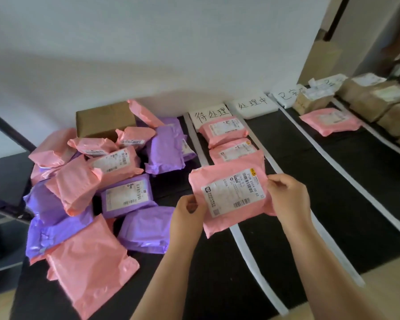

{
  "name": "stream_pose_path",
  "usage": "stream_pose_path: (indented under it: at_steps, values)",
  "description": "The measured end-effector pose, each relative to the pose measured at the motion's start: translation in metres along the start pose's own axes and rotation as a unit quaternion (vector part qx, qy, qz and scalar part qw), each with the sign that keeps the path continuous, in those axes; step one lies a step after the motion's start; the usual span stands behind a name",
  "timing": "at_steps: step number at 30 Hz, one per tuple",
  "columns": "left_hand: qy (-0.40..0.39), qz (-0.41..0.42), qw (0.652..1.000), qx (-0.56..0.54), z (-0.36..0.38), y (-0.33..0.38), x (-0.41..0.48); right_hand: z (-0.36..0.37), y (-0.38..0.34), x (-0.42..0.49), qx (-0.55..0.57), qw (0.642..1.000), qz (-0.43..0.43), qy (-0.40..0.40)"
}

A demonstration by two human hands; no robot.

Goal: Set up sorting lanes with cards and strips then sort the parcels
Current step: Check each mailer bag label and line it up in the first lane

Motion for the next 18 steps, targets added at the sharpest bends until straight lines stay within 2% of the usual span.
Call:
stream_pose_path:
  at_steps: [6, 12, 18]
  values:
    - [-0.032, -0.037, 0.999, 0.011, 0.076, 0.015, 0.033, 0.025, 0.031, 0.072, -0.024, 0.999, -0.007, -0.045]
    - [0.006, -0.022, 0.998, 0.061, 0.131, 0.032, 0.090, 0.073, 0.044, 0.143, -0.062, 0.994, -0.036, -0.085]
    - [-0.001, 0.008, 0.995, 0.096, 0.165, 0.047, 0.135, 0.114, 0.051, 0.194, -0.085, 0.988, -0.077, -0.104]
Point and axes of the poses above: each hand's wrist, its own x-axis towards the middle knuckle, its own z-axis out of the palm, y = z × x, the point moved 1 cm from there along x, towards the middle knuckle, and after that the axes turned 12 degrees about y, right-handed, at the moved point
